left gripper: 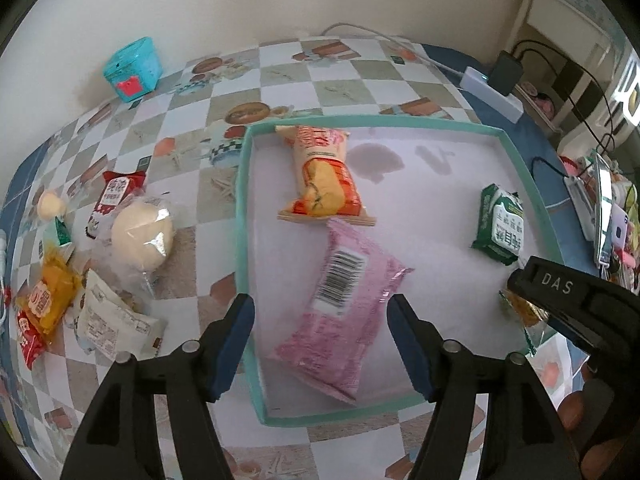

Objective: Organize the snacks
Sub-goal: 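Move both tools back over the remaining snack pile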

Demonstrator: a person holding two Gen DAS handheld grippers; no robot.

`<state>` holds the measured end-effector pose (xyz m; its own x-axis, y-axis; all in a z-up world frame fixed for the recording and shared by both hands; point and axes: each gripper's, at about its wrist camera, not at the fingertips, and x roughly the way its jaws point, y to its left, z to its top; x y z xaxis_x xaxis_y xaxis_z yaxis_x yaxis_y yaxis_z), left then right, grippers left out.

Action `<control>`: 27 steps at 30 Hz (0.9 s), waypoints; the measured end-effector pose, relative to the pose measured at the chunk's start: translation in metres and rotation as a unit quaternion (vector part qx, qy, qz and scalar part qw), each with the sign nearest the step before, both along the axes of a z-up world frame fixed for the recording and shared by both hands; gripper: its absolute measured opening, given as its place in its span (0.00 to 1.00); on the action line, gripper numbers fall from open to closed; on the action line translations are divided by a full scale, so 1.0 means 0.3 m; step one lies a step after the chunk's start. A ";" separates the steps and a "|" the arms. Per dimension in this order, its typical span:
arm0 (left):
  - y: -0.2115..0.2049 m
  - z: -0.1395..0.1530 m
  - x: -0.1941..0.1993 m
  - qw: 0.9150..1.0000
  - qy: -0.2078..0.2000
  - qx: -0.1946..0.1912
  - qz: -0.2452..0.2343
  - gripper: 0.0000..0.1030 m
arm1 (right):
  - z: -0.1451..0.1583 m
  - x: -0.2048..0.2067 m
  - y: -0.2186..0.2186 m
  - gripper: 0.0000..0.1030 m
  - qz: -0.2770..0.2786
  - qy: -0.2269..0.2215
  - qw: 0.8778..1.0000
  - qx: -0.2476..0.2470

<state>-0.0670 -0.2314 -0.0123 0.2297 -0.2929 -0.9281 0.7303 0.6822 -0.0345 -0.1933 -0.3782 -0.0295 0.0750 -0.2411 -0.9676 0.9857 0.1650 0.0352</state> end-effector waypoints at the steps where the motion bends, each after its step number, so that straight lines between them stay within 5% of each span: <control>1: 0.004 0.001 0.006 1.000 0.001 0.001 0.004 0.68 | 0.001 0.003 -0.001 0.64 0.001 0.000 1.000 0.000; 4: 0.027 0.008 0.034 1.000 0.005 -0.002 0.023 0.75 | 0.001 0.010 -0.003 0.72 0.003 -0.006 1.000 0.000; 6: 0.049 0.015 0.056 0.999 0.005 -0.004 0.041 0.77 | 0.002 0.014 0.001 0.85 0.006 -0.012 1.000 -0.003; 14: 0.165 0.008 0.162 0.991 0.016 0.000 0.136 0.89 | 0.008 0.044 0.012 0.87 0.031 -0.017 0.999 -0.013; 16: 0.203 0.005 0.193 0.986 0.021 0.002 0.163 0.89 | 0.012 0.054 0.016 1.00 0.038 -0.017 0.999 -0.018; 27: 0.468 0.034 0.358 0.955 -0.008 0.035 0.294 0.89 | 0.080 0.156 0.112 1.00 0.120 -0.022 0.991 -0.062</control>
